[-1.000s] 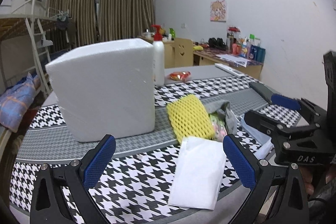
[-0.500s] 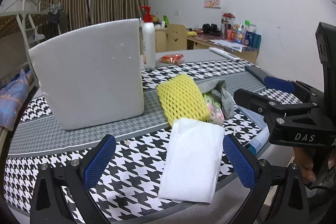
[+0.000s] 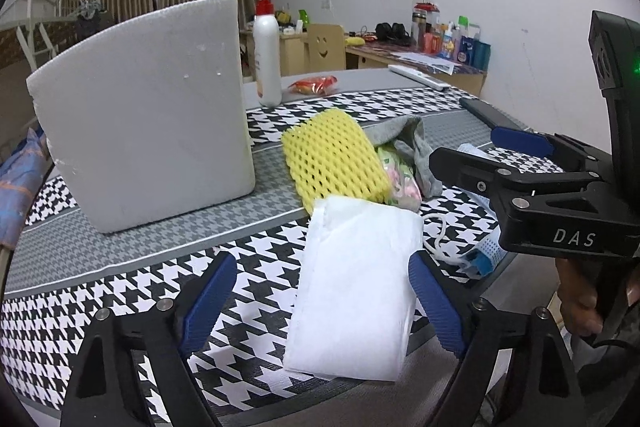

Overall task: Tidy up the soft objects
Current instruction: 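Lower the left tool onto the white tissue while the right tool approaches the face mask, then close the left tool on the white tissue while the right tool grasps the face mask, then lift the tissue and mask and carry both toward the white foam box, then lower the tissue and mask into the foam box and open both tools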

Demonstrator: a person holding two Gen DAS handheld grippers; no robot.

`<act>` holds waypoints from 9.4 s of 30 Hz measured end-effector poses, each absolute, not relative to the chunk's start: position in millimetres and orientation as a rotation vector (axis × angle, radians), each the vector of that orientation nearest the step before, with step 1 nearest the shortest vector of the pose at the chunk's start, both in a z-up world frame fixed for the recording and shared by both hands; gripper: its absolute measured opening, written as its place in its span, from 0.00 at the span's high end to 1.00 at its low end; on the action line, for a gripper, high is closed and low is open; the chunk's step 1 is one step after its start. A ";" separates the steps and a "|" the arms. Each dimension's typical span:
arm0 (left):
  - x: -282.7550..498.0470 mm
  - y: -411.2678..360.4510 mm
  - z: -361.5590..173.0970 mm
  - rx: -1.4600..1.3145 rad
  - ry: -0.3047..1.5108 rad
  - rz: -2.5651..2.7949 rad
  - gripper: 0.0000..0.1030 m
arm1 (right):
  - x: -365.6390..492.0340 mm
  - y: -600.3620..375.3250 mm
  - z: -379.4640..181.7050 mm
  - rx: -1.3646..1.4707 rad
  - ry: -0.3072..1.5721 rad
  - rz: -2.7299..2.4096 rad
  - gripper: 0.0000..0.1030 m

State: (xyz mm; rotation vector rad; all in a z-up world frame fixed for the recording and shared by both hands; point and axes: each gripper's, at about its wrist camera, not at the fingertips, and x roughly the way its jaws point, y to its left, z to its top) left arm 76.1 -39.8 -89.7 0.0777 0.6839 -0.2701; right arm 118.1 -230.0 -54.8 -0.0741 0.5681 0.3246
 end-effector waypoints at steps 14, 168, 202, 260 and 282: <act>88.6 -50.8 -100.3 0.082 0.742 -0.343 0.22 | 127.2 -232.1 -62.1 -0.078 0.618 0.309 0.15; 105.5 -8.2 54.0 0.045 0.370 -0.249 0.80 | 146.3 -241.3 58.7 -0.052 0.392 0.284 0.93; 147.2 23.9 76.1 0.039 0.334 -0.081 0.80 | 180.3 -199.5 93.7 -0.070 0.351 0.339 0.93; 173.1 97.6 65.0 -0.057 0.349 0.178 0.03 | 225.1 -96.0 103.8 -0.194 0.400 0.496 0.93; 154.7 125.8 57.6 -0.075 0.336 0.250 0.03 | 230.0 -46.0 90.8 -0.255 0.454 0.607 0.93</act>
